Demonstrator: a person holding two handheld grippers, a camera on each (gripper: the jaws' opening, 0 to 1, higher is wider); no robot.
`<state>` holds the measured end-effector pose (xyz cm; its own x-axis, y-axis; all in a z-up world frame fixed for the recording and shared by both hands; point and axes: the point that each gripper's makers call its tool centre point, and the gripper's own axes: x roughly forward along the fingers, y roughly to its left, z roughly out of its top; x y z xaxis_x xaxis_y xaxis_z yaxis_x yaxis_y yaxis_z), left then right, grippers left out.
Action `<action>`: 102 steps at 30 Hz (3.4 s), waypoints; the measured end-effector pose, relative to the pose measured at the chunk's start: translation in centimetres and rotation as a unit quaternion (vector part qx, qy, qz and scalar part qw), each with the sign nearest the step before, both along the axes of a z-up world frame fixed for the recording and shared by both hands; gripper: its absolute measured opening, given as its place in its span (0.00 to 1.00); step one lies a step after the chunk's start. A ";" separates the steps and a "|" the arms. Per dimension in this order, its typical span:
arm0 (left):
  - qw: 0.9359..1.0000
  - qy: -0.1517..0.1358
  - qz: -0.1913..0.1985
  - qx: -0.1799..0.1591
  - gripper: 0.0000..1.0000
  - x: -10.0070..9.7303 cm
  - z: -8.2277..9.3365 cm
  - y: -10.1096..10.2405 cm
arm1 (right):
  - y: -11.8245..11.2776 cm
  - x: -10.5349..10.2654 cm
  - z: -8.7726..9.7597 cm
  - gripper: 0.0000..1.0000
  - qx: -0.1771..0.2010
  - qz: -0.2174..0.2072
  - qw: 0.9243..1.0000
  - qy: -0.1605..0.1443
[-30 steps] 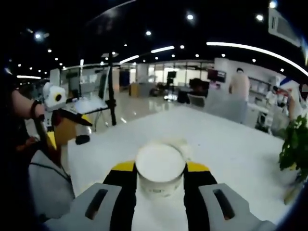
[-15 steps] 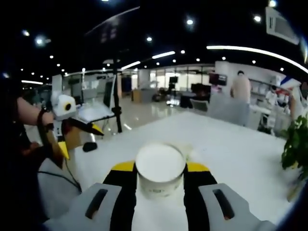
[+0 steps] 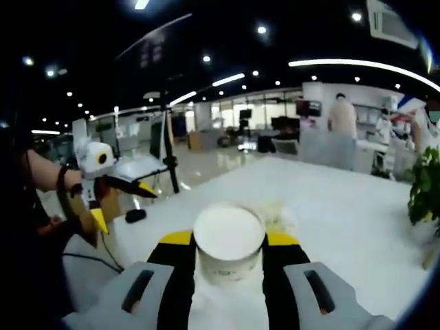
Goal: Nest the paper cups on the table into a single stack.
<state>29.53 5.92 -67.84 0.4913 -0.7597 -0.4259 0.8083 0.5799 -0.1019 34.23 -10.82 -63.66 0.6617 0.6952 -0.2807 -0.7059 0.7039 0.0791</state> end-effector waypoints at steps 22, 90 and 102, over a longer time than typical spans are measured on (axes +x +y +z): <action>0.999 0.029 -0.016 -0.034 0.90 -1.2 0.5 -2.7 | 3.2 -1.2 1.2 0.34 0.053 0.033 0.998 0.004; 0.988 0.044 -0.074 -0.126 0.60 -2.8 4.4 -7.5 | 6.6 -4.9 1.6 0.34 0.188 0.109 0.973 0.071; 0.985 0.051 -0.077 -0.144 0.54 -2.9 5.2 -7.6 | 5.9 -5.1 1.4 0.34 0.223 0.107 0.964 0.093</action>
<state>26.61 -1.66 -62.64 0.3267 -0.9184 -0.2229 0.8615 0.3864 -0.3295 29.09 -4.90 -62.30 0.4561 0.8897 -0.0211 -0.7762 0.4093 0.4795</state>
